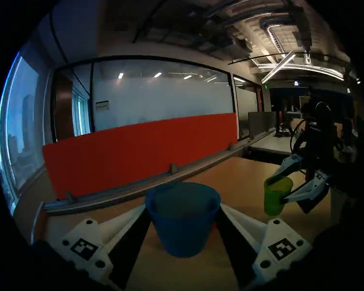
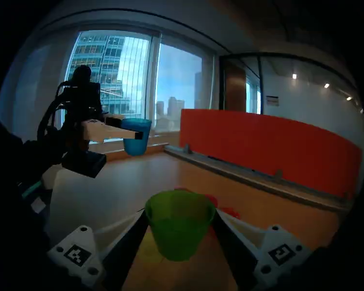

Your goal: Pour water

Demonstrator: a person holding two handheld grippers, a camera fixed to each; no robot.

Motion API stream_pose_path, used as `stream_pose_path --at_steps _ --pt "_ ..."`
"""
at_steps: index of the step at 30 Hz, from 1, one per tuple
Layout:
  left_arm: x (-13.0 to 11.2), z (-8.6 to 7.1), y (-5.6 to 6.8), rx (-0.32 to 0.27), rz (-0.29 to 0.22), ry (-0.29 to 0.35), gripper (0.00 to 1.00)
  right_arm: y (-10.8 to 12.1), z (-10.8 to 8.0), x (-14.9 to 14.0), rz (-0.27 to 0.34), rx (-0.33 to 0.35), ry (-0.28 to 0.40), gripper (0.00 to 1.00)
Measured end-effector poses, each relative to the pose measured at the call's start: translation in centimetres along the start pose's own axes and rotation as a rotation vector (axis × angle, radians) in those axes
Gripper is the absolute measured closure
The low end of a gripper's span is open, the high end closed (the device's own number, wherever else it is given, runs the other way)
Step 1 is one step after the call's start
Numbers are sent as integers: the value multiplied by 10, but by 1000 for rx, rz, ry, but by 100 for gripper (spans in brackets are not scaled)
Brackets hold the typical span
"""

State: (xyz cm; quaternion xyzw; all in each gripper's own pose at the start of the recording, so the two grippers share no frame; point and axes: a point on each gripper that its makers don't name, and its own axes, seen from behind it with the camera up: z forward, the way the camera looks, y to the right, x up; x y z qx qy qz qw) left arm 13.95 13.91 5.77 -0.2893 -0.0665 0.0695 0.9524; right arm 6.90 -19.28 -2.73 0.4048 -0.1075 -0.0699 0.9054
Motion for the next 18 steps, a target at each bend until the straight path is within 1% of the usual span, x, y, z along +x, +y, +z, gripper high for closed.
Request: stream_pose_path --at_steps 6,12,18 --pt "-28 8 8 -29 19 -67 15 -2 2 -19 -13 15 -62 9" --pt "-51 16 9 -37 34 -125 15 -2 4 -33 -16 26 -100 9" --pt "-81 23 11 -47 43 -196 14 1 5 -46 -19 32 -134 9"
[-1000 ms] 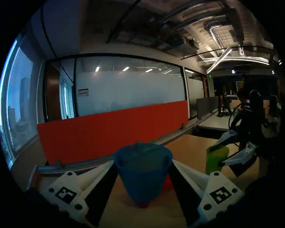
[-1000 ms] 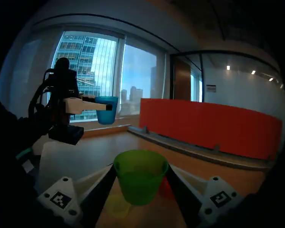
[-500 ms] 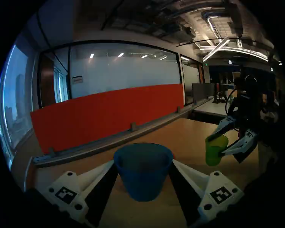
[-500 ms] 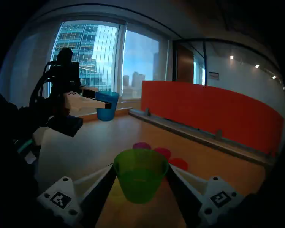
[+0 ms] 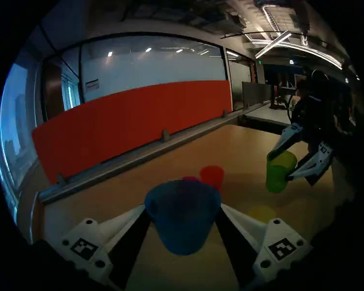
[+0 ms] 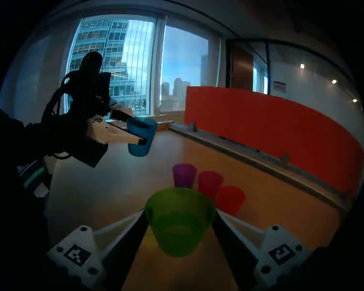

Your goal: Pour water

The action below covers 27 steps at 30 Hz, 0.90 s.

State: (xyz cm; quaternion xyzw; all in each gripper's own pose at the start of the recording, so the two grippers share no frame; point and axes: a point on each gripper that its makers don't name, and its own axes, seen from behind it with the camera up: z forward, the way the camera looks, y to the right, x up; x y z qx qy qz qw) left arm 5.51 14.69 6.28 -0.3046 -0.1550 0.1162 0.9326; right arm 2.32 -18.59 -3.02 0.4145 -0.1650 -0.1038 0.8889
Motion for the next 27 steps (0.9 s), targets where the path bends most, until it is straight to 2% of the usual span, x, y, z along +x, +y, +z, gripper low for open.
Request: stream_pose_path --at_steps 12,27 --pt "-51 21 4 -31 38 -135 14 -3 11 -32 -5 22 -82 9" --pt "-100 47 -7 -45 76 -273 14 -7 26 -72 -15 46 -184 9"
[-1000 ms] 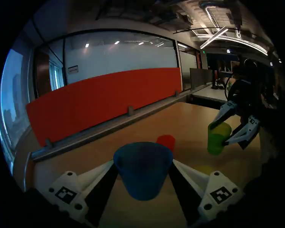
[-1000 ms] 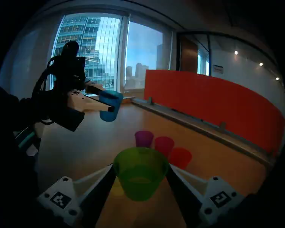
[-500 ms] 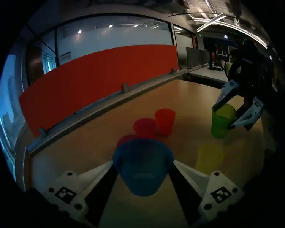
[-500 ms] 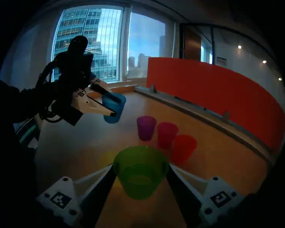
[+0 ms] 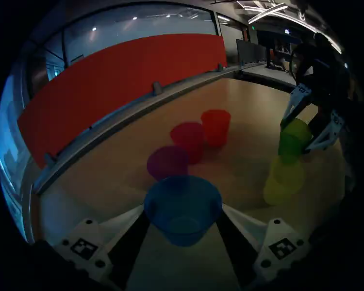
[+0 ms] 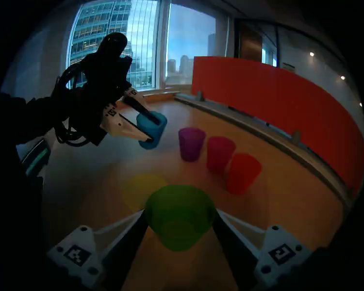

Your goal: Pour water

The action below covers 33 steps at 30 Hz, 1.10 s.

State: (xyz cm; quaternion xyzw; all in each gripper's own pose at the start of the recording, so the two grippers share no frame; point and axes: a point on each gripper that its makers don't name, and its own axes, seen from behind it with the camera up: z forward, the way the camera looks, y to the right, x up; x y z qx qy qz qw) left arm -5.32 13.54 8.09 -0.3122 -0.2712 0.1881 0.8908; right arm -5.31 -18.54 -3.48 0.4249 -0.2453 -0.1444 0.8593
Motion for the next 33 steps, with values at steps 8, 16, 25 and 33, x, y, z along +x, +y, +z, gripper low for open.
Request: stream_pose_path --at_steps 8,16,25,33 --pt "-19 18 -2 -24 -42 -47 14 -4 6 -13 0 13 -31 9" --pt "-31 28 -5 -33 -72 -64 14 -3 10 -20 4 9 -46 9" --pt "-34 31 -5 -37 -79 -59 14 -4 14 -25 13 16 -51 9" --pt "-41 29 -4 -52 -104 -73 14 -5 15 -30 22 16 -56 9"
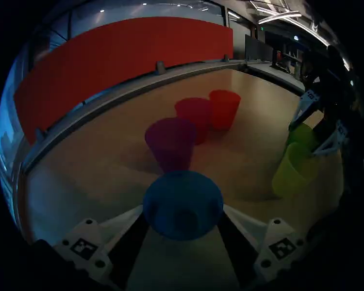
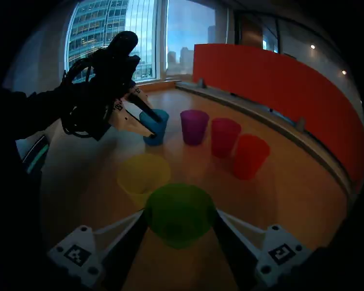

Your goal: Pour water

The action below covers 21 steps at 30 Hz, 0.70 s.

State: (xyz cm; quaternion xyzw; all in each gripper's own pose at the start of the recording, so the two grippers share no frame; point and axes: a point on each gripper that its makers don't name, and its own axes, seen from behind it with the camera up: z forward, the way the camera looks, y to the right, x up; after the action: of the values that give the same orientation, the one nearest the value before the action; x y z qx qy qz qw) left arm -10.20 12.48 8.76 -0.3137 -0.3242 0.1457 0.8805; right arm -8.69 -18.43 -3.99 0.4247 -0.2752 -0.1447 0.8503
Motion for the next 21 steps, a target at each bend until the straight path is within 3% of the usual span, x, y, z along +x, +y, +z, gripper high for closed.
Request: stream_pose_path --at_steps 9,21 --pt "-19 -1 6 -19 -17 -61 7 0 -1 2 1 -1 7 9" --pt "-39 -17 -2 13 -46 -94 7 -4 2 -2 13 2 10 9"
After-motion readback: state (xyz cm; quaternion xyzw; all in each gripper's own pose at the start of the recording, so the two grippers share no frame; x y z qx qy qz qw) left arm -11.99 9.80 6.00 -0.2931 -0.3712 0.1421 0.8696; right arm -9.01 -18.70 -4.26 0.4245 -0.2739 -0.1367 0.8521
